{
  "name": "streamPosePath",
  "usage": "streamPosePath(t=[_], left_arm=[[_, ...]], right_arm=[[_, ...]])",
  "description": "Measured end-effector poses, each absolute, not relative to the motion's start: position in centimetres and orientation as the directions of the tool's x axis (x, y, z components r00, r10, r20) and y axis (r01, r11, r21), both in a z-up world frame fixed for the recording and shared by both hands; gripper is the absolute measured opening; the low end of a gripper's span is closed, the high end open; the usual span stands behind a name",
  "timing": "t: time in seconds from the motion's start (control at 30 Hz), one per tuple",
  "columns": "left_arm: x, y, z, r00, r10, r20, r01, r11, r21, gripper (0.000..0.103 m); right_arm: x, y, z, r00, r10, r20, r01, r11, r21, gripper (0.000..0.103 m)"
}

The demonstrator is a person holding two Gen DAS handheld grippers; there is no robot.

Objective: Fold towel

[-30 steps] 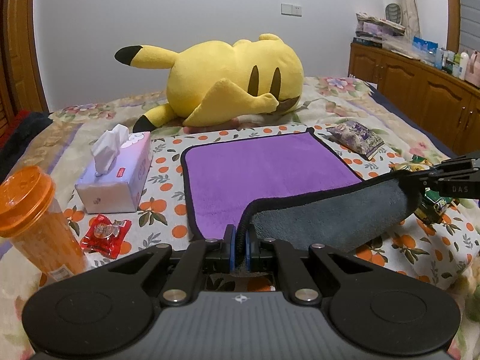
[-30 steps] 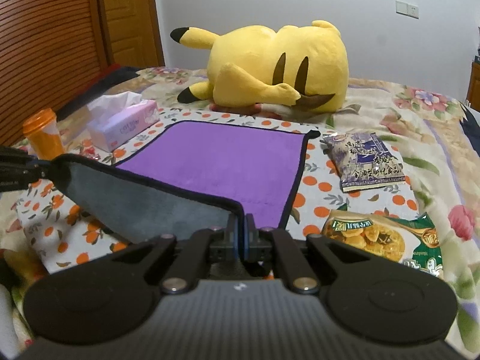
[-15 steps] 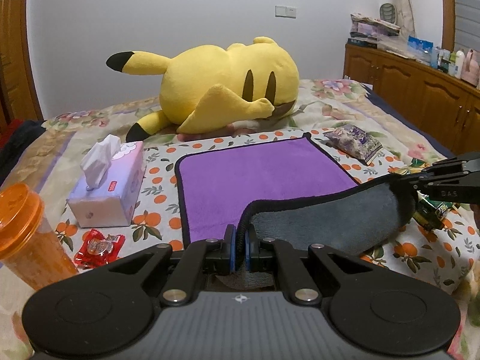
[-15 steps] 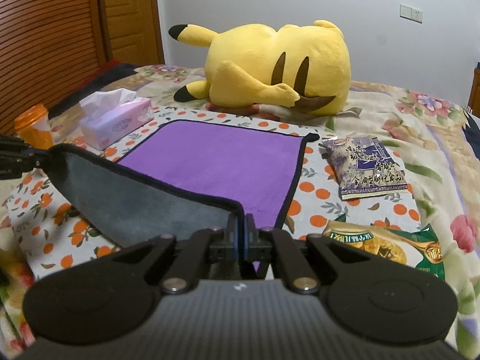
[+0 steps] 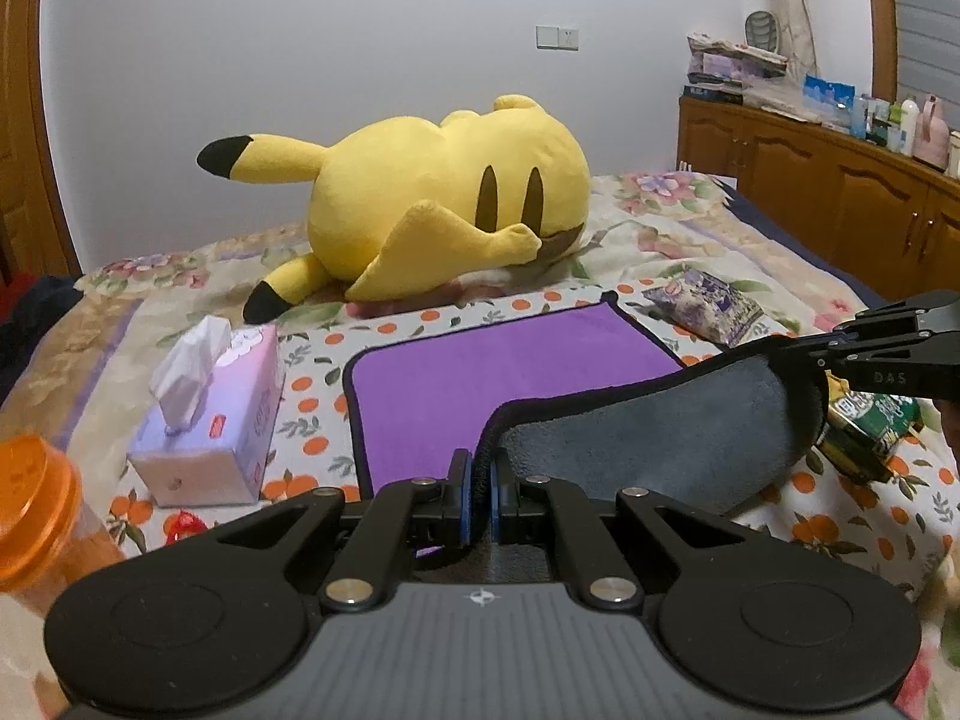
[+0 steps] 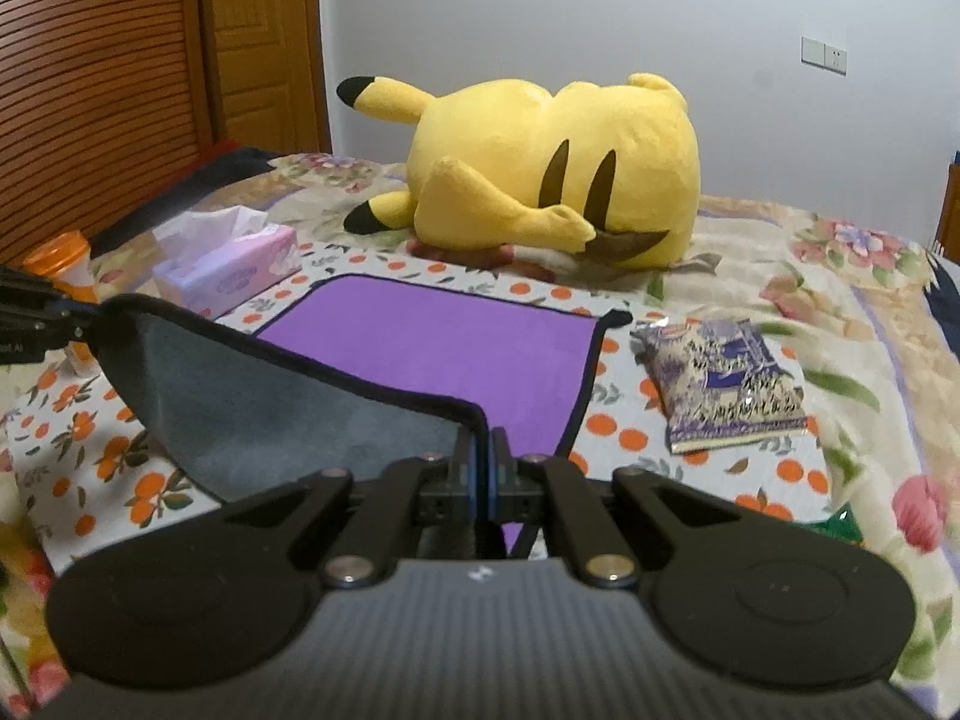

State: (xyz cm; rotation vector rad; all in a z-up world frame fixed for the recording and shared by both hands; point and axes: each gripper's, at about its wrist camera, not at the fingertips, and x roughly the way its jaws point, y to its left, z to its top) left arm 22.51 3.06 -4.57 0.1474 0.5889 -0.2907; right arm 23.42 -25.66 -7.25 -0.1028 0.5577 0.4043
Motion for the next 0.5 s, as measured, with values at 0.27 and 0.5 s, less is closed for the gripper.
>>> streamPosePath(t=[0.27, 0.5], left_arm=[[24.1, 3.7, -3.6, 0.792, -0.251, -0.557, 0.303, 0.953, 0.001, 0.007], [25.3, 3.5, -3.0, 0.806, -0.238, -0.542, 0.303, 0.952, 0.032, 0.007]], right_arm=[[24.6, -25.1, -6.5, 0.792, 0.337, -0.508, -0.411, 0.911, -0.035, 0.004], [25.6, -24.8, -5.7, 0.809, 0.328, -0.488, -0.406, 0.912, -0.06, 0.004]])
